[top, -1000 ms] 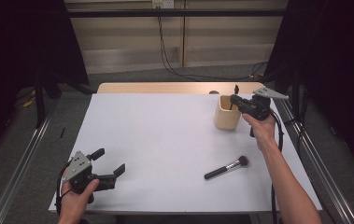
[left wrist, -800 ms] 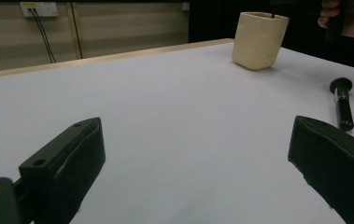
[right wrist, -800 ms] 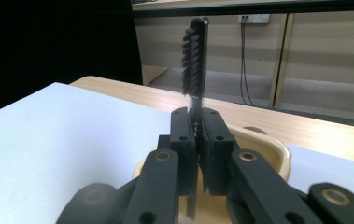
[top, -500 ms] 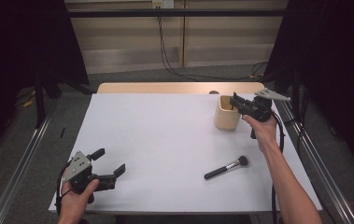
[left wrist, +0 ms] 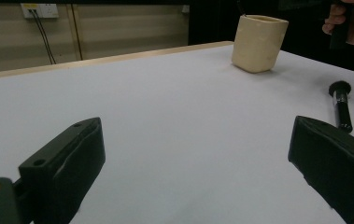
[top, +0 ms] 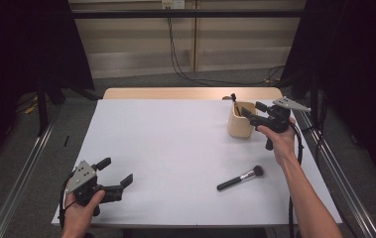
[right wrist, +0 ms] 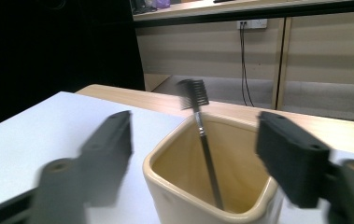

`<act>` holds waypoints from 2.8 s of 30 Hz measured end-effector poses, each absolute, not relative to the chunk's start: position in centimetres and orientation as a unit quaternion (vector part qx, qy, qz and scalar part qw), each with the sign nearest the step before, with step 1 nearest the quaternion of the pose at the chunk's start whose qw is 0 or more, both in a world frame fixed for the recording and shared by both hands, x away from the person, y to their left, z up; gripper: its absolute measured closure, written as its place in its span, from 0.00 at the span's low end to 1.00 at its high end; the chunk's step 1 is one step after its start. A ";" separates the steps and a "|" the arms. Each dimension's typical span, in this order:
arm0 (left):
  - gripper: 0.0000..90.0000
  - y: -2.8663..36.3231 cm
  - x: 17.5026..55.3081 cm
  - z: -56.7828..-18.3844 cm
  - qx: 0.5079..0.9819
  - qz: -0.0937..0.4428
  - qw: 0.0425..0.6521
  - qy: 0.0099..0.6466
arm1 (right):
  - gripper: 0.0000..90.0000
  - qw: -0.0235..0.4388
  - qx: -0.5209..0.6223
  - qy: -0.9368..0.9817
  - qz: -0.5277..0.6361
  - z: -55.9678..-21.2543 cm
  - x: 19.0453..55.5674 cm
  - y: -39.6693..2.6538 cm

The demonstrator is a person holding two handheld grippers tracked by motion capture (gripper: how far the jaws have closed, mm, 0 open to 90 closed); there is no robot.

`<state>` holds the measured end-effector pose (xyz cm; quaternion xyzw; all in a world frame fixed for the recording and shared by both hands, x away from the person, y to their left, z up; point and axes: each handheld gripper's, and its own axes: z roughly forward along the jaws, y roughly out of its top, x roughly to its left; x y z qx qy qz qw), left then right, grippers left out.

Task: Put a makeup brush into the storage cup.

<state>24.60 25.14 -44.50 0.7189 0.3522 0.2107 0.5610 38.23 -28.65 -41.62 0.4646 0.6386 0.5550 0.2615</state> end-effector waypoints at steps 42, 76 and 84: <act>0.04 25.6 24.6 -44.4 0.715 0.218 0.560 0.358 | 0.00 0.294 0.471 0.637 0.535 -42.0 30.6 -30.0; 0.04 25.8 23.4 -43.9 0.703 0.219 0.575 0.357 | 0.01 0.292 0.470 0.657 0.512 -44.1 24.0 -29.6; 0.04 25.9 23.4 -43.9 0.701 0.222 0.574 0.361 | 0.01 0.294 0.475 0.654 0.509 -44.7 22.3 -29.9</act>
